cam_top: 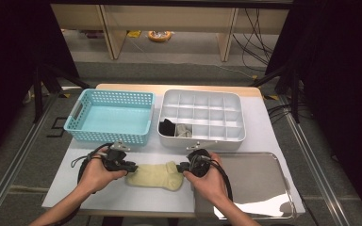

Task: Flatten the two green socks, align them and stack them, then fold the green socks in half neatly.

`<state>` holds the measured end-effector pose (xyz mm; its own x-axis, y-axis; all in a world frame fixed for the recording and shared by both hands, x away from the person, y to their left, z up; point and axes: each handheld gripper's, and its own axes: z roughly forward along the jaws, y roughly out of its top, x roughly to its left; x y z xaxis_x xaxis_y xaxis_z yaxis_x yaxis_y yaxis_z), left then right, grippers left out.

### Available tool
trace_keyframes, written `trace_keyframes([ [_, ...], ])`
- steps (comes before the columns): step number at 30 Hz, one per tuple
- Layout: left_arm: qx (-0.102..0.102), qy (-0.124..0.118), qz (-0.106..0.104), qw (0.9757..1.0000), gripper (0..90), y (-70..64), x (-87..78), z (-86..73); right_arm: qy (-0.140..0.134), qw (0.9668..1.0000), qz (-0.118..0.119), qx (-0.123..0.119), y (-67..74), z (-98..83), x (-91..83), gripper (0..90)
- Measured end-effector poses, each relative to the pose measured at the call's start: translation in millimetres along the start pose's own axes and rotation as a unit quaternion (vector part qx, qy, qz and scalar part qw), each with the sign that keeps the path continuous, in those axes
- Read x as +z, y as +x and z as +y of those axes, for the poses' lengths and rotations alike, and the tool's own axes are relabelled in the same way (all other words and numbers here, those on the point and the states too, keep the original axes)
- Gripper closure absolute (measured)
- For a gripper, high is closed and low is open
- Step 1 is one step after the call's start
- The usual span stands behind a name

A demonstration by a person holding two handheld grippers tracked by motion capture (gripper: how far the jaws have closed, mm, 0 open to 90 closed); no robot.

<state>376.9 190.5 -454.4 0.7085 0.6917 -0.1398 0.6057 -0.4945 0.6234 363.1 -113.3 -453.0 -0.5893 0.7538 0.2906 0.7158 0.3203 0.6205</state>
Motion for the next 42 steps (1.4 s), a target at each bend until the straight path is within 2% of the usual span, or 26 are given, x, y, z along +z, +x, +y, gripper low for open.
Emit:
trace_keyframes([
  [1,-0.008,-0.011,0.000,0.9999,70.7,0.7,-2.6,0.7,0.013,0.9999,-0.005,0.008,-2.2,0.0,-2.1,72.9],
  [2,-0.011,-0.021,0.000,0.9997,67.6,1.9,-4.9,1.1,-0.002,0.9999,0.008,0.008,-4.4,-1.0,-2.1,71.6],
  [3,-0.014,-0.028,0.003,0.9995,64.7,2.7,-6.7,1.1,-0.007,0.9999,0.006,0.004,-6.7,-1.7,-3.0,70.8],
  [4,-0.018,-0.031,0.009,0.9993,61.9,2.9,-8.2,1.0,-0.008,0.9999,0.008,0.009,-8.6,-2.4,-3.2,70.1],
  [5,-0.023,-0.034,0.010,0.9991,59.4,3.7,-8.9,0.4,0.004,0.9998,-0.005,0.020,-10.1,-2.7,-4.7,69.3],
  [6,-0.028,-0.037,0.009,0.9989,56.8,4.5,-9.2,-0.3,-0.009,0.9999,0.004,0.009,-12.3,-3.1,-4.5,68.5],
  [8,-0.043,-0.041,0.010,0.9982,53.4,4.6,-8.5,-2.6,-0.004,0.9997,-0.003,0.023,-12.7,-3.4,-7.0,67.7],
  [9,-0.043,-0.040,0.005,0.9982,51.0,5.9,-8.3,-3.8,-0.013,0.9998,0.003,0.013,-14.0,-3.4,-6.9,67.4],
  [12,-0.056,-0.047,0.000,0.9974,46.8,5.7,-5.6,-6.7,-0.013,0.9996,0.000,0.024,-12.7,-3.2,-8.7,67.0],
  [17,-0.049,-0.033,-0.011,0.9982,49.1,3.8,-0.4,-10.4,-0.018,0.9997,0.000,0.019,-11.2,-2.1,-8.3,67.3],
  [18,-0.054,-0.033,-0.011,0.9979,49.1,3.3,0.5,-10.8,0.000,0.9994,-0.010,0.034,-9.2,-2.0,-11.1,67.3],
  [20,-0.057,-0.029,-0.015,0.9979,49.6,4.3,1.2,-11.6,-0.011,0.9996,-0.004,0.026,-10.0,-2.5,-11.1,67.3],
  [23,-0.061,-0.023,-0.008,0.9978,51.1,7.3,2.5,-13.2,-0.020,0.9996,0.001,0.021,-10.9,-3.2,-11.0,67.4],
  [24,-0.064,-0.022,-0.006,0.9977,51.6,8.4,3.1,-14.0,-0.019,0.9997,0.002,0.013,-12.6,-2.8,-11.5,67.3],
  [27,-0.071,-0.016,-0.007,0.9974,53.2,12.0,4.2,-16.8,-0.016,0.9997,0.003,0.020,-13.3,-2.0,-11.8,67.2],
  [29,-0.075,-0.013,-0.002,0.9971,54.3,13.1,5.6,-18.2,-0.021,0.9997,0.004,0.010,-14.9,-1.9,-11.6,67.1],
  [31,-0.080,-0.009,-0.002,0.9968,56.0,15.0,5.7,-19.0,-0.015,0.9995,0.003,0.027,-14.2,-3.1,-11.9,67.0],
  [33,-0.083,-0.015,0.003,0.9964,57.8,16.3,5.2,-19.0,-0.011,0.9996,-0.001,0.026,-14.7,-4.2,-12.3,66.8],
  [34,-0.085,-0.013,0.007,0.9963,58.1,16.4,4.3,-18.8,-0.021,0.9996,0.001,0.016,-15.7,-4.4,-11.2,66.8],
  [35,-0.088,-0.013,0.000,0.9960,58.1,17.8,4.2,-19.3,-0.017,0.9996,0.000,0.022,-13.9,-4.4,-11.8,66.8],
  [36,-0.091,-0.014,-0.001,0.9958,58.1,18.8,3.5,-20.0,-0.018,0.9997,-0.001,0.017,-14.6,-3.8,-10.7,66.8],
  [37,-0.095,-0.017,0.001,0.9953,58.1,19.5,3.0,-21.0,-0.014,0.9995,-0.002,0.027,-13.1,-3.5,-10.3,66.8],
  [38,-0.098,-0.017,0.000,0.9950,58.4,20.4,2.1,-21.9,-0.016,0.9995,-0.002,0.027,-13.0,-3.0,-9.6,66.8],
  [40,-0.102,-0.014,0.006,0.9947,58.8,20.9,0.3,-23.4,-0.001,0.9991,-0.012,0.042,-10.4,-2.0,-10.4,66.7],
  [41,-0.100,-0.011,-0.001,0.9949,59.1,22.5,-0.2,-24.3,-0.002,0.9990,-0.014,0.042,-10.1,-1.8,-10.1,66.6],
  [42,-0.104,-0.009,0.002,0.9946,59.3,22.2,-0.4,-25.1,-0.001,0.9989,-0.016,0.044,-9.9,-1.6,-9.9,66.5],
])
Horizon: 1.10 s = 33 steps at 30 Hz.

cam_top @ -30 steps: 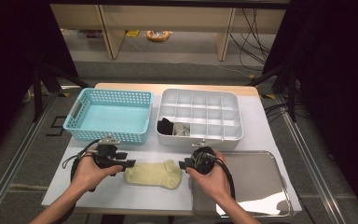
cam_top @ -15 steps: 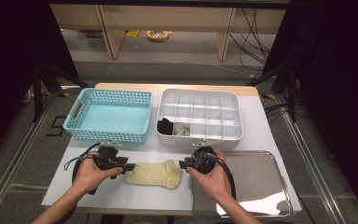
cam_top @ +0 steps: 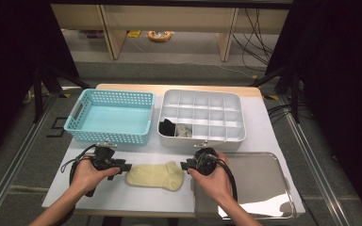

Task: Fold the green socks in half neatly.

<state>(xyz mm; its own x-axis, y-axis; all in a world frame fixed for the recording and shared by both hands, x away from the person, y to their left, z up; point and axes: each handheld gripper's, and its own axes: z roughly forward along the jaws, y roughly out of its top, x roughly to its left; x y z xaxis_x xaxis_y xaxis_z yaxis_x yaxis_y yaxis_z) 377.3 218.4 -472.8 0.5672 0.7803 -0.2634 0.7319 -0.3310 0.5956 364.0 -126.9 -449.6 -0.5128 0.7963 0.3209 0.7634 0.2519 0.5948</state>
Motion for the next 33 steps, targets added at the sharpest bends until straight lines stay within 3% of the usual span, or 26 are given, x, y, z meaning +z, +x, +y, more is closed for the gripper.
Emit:
trace_keyframes([
  [4,-0.007,0.022,-0.007,0.9997,58.7,2.8,1.2,-3.7,-0.001,1.0000,-0.001,0.002,0.8,-0.5,0.4,66.3],
  [5,-0.006,0.024,-0.007,0.9997,58.6,3.1,1.5,-4.2,-0.018,0.9996,0.015,-0.015,-0.6,-0.9,1.9,66.3],
  [10,-0.015,0.020,-0.025,0.9994,58.2,0.3,3.3,-3.6,-0.016,0.9997,0.013,-0.015,-0.9,-1.6,0.3,66.3],
  [16,-0.004,0.029,-0.030,0.9991,57.5,-6.8,8.0,-3.4,0.003,1.0000,0.006,-0.003,2.1,-0.7,-0.2,66.2],
  [17,-0.008,0.026,-0.032,0.9991,57.5,-7.3,9.8,-3.8,-0.010,0.9997,0.014,-0.017,1.4,-0.5,1.6,66.1],
  [18,0.003,0.034,-0.028,0.9990,58.5,-6.5,8.8,-3.1,0.003,1.0000,0.001,-0.003,3.1,-0.7,0.5,66.1],
  [19,0.005,0.033,-0.027,0.9991,58.5,-7.7,8.9,-3.0,-0.011,0.9996,0.016,-0.020,2.3,-0.8,2.2,66.1],
  [22,0.032,0.035,-0.012,0.9988,60.6,-11.7,10.0,-3.4,0.004,1.0000,0.004,0.002,5.9,-1.2,1.9,65.9],
  [27,0.077,0.032,0.010,0.9965,65.1,-18.8,12.2,-5.3,0.006,0.9999,0.009,-0.003,5.9,-1.3,3.4,65.7],
  [30,0.083,0.033,0.009,0.9960,71.6,-20.6,12.4,-6.1,0.004,1.0000,0.005,-0.007,5.0,-1.0,3.4,65.7],
  [32,0.070,0.030,0.000,0.9971,79.9,-22.0,13.6,-6.7,0.006,0.9998,0.017,0.001,7.3,-0.9,3.3,65.7],
  [33,0.070,0.030,-0.002,0.9971,81.1,-22.5,13.4,-6.7,0.007,0.9999,0.011,-0.009,5.6,-0.7,3.3,65.7],
])
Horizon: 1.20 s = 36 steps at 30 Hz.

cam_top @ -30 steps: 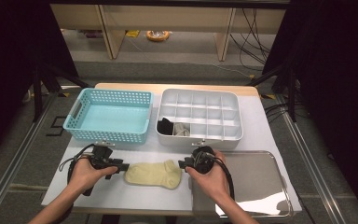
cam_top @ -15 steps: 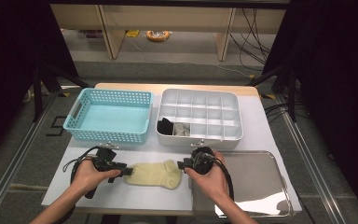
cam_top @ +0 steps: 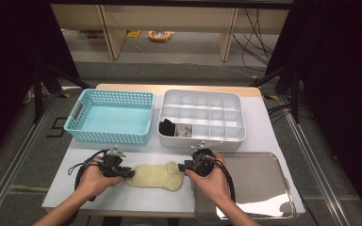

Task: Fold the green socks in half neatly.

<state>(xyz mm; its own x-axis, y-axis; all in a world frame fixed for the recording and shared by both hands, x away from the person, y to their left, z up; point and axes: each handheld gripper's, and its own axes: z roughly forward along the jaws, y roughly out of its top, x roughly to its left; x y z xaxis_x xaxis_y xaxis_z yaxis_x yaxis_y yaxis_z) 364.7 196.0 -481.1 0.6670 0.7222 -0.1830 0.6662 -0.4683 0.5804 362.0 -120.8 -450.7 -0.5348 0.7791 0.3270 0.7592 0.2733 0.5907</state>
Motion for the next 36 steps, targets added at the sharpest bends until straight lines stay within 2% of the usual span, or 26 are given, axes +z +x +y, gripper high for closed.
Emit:
trace_keyframes([
  [1,0.001,0.003,0.001,1.0000,82.1,0.1,-0.4,0.1,-0.011,0.9999,0.008,-0.010,-0.7,-0.2,1.2,65.7],
  [2,-0.004,0.001,-0.001,1.0000,83.1,0.3,-0.3,0.0,-0.009,0.9999,0.007,-0.013,-0.8,-0.3,1.2,65.7],
  [4,-0.009,0.002,-0.004,0.9999,84.2,2.2,-0.6,0.6,0.003,1.0000,-0.003,0.005,1.8,-0.7,0.9,65.7],
  [5,-0.011,0.009,-0.012,0.9998,84.7,3.9,-2.3,1.5,0.002,1.0000,0.000,0.000,1.2,-0.9,1.2,65.7],
  [6,-0.023,0.004,-0.016,0.9996,85.2,4.4,-2.3,2.2,-0.003,0.9999,-0.004,-0.011,0.0,-0.7,2.5,66.0],
  [7,-0.022,0.010,-0.022,0.9995,85.5,6.6,-3.7,3.2,-0.008,0.9998,0.012,-0.016,1.4,-0.6,2.7,66.5],
  [8,-0.030,0.004,-0.025,0.9992,85.7,6.4,-4.1,4.1,-0.002,0.9999,0.009,-0.011,3.1,-0.2,2.7,67.9],
  [9,-0.022,0.012,-0.028,0.9993,85.8,8.2,-6.5,5.3,0.004,0.9999,0.002,-0.012,4.4,0.6,2.9,69.8],
  [10,-0.025,0.012,-0.033,0.9991,85.9,8.3,-7.8,6.2,-0.003,0.9995,0.020,-0.025,6.1,1.3,3.3,72.5],
  [11,-0.037,0.002,-0.037,0.9986,85.9,6.5,-8.3,6.9,0.001,0.9995,0.024,-0.022,8.8,2.1,3.7,75.3],
  [12,-0.016,0.016,-0.040,0.9990,85.9,9.2,-11.6,8.1,0.008,0.9996,0.022,-0.015,12.6,2.8,4.1,78.4],
  [14,-0.030,0.001,-0.039,0.9988,85.9,5.4,-12.9,9.7,0.016,0.9992,0.031,-0.021,17.2,4.7,6.6,83.8],
  [15,-0.029,0.001,-0.044,0.9986,85.9,5.6,-13.8,10.2,0.012,0.9991,0.031,-0.026,18.6,5.3,9.2,86.1],
  [16,-0.029,-0.003,-0.045,0.9986,85.9,4.7,-14.6,10.9,0.023,0.9990,0.031,-0.021,21.1,6.0,10.5,88.0],
  [17,-0.029,-0.002,-0.051,0.9983,85.9,4.9,-15.5,11.4,0.021,0.9988,0.034,-0.028,21.6,6.7,13.6,89.5],
  [18,-0.027,-0.001,-0.051,0.9983,85.9,5.0,-16.4,12.0,0.028,0.9988,0.032,-0.025,22.8,7.2,15.5,90.0],
  [20,-0.028,-0.003,-0.055,0.9981,85.8,5.0,-17.6,12.9,0.036,0.9979,0.041,-0.035,24.7,8.2,19.3,90.0],
  [22,-0.031,-0.004,-0.061,0.9977,85.8,4.8,-18.9,14.3,0.043,0.9978,0.041,-0.029,27.4,9.2,22.7,90.0],
  [24,-0.030,0.000,-0.057,0.9979,85.9,4.3,-21.5,16.4,0.043,0.9973,0.048,-0.033,29.4,10.2,26.5,90.0],
  [25,-0.032,-0.005,-0.064,0.9974,85.9,4.0,-21.3,17.1,0.057,0.9971,0.046,-0.019,32.3,10.6,27.0,90.0],
  [27,-0.030,-0.004,-0.068,0.9972,85.8,3.4,-23.0,19.0,0.059,0.9966,0.051,-0.027,35.7,11.5,31.6,90.0],
  [31,-0.022,0.000,-0.066,0.9976,85.8,0.6,-25.4,21.7,0.070,0.9957,0.055,-0.027,42.6,13.9,40.8,90.0],
  [36,-0.026,0.006,-0.071,0.9971,85.5,3.1,-24.4,21.3,0.075,0.9954,0.054,-0.026,45.5,15.2,46.5,90.0],
])
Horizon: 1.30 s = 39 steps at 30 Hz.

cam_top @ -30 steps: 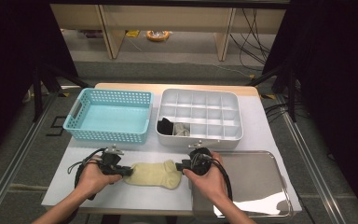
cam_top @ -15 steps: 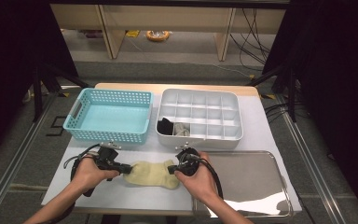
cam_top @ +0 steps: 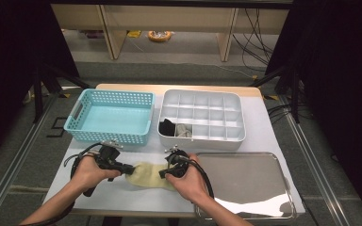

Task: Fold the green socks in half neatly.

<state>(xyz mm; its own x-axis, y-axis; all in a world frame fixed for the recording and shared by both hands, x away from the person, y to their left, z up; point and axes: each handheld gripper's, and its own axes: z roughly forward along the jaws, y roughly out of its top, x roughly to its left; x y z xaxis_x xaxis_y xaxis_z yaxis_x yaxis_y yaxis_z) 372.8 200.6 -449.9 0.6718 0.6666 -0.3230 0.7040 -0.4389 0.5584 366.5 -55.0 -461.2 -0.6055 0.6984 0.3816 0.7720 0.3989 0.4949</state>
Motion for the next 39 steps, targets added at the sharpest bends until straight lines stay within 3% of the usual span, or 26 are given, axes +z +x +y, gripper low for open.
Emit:
trace_keyframes([
  [6,-0.022,0.013,0.008,0.9996,82.2,12.3,9.7,-7.0,-0.005,1.0000,0.001,-0.001,-0.6,-1.3,-5.1,89.1],
  [7,-0.006,0.031,0.015,0.9994,80.7,15.5,8.5,-7.6,-0.006,1.0000,0.002,0.003,0.4,-1.6,-6.9,88.6],
  [9,-0.018,0.019,0.027,0.9993,74.5,14.4,10.9,-9.1,-0.006,1.0000,0.002,0.003,-0.1,-1.7,-10.0,87.9],
  [10,-0.014,0.019,0.029,0.9993,70.4,15.4,11.0,-9.5,-0.012,0.9999,0.002,-0.005,-0.8,-1.5,-11.7,87.6],
  [11,0.012,0.042,0.041,0.9982,66.3,17.8,7.7,-9.0,-0.013,0.9999,0.003,-0.004,-1.0,-1.5,-13.0,87.4],
  [12,0.011,0.046,0.049,0.9977,61.6,17.0,6.9,-9.5,-0.013,0.9999,0.001,-0.001,-1.4,-1.3,-14.2,87.2],
  [14,-0.011,0.040,0.054,0.9977,55.1,16.6,5.6,-11.2,-0.016,0.9999,-0.003,0.000,-2.7,-1.5,-15.2,87.0],
  [17,-0.023,0.046,0.057,0.9971,51.3,17.7,3.4,-13.8,-0.014,0.9999,-0.007,0.007,-3.6,-1.6,-16.4,86.8],
  [18,-0.033,0.046,0.049,0.9972,51.2,18.3,4.0,-14.5,-0.020,0.9997,0.004,-0.009,-4.8,-1.3,-15.9,86.7],
  [19,-0.036,0.046,0.048,0.9971,51.2,18.1,4.4,-14.8,-0.021,0.9997,0.004,-0.008,-4.9,-1.3,-15.9,86.7],
  [21,-0.045,0.046,0.041,0.9971,51.9,17.7,7.2,-16.1,-0.019,0.9998,0.004,-0.002,-4.3,-1.5,-15.8,86.5],
  [23,-0.042,0.052,0.039,0.9970,53.7,17.4,10.0,-17.5,-0.022,0.9997,0.004,-0.009,-4.9,-1.6,-15.5,86.3],
  [25,-0.035,0.053,0.046,0.9969,55.8,15.8,9.7,-17.2,-0.019,0.9998,-0.001,0.004,-4.3,-2.2,-16.0,86.2],
  [26,-0.042,0.051,0.036,0.9972,59.1,15.1,11.5,-17.9,-0.019,0.9998,-0.001,0.005,-4.1,-2.3,-16.0,86.2],
  [29,-0.011,0.056,0.065,0.9963,68.3,9.5,12.8,-19.3,-0.020,0.9998,-0.003,0.000,-4.9,-1.6,-16.4,86.0],
  [30,-0.017,0.046,0.073,0.9961,71.4,7.4,14.4,-19.8,-0.020,0.9998,-0.001,-0.007,-6.1,-1.3,-16.1,86.0],
  [31,-0.010,0.051,0.075,0.9958,75.1,8.2,13.7,-19.7,-0.019,0.9998,-0.001,0.002,-5.1,-1.5,-16.2,85.9],
  [32,-0.025,0.039,0.069,0.9965,77.6,7.5,15.1,-20.0,-0.016,0.9998,0.001,0.009,-3.4,-1.6,-16.1,85.9],
  [33,-0.019,0.057,0.053,0.9968,82.7,10.2,13.4,-20.1,-0.013,0.9999,-0.004,0.009,-3.7,-1.7,-15.6,85.9],
  [37,-0.014,0.053,0.046,0.9974,86.1,9.6,12.0,-18.9,-0.011,0.9999,0.002,0.005,-3.1,-1.8,-12.1,85.9],
  [38,-0.017,0.049,0.036,0.9980,86.2,10.7,12.3,-18.9,-0.009,0.9999,0.004,0.003,-3.0,-1.6,-11.0,85.9],
  [39,-0.018,0.051,0.032,0.9980,86.2,11.1,11.1,-18.2,-0.006,1.0000,-0.006,0.003,-2.5,-1.4,-10.0,86.0],
])
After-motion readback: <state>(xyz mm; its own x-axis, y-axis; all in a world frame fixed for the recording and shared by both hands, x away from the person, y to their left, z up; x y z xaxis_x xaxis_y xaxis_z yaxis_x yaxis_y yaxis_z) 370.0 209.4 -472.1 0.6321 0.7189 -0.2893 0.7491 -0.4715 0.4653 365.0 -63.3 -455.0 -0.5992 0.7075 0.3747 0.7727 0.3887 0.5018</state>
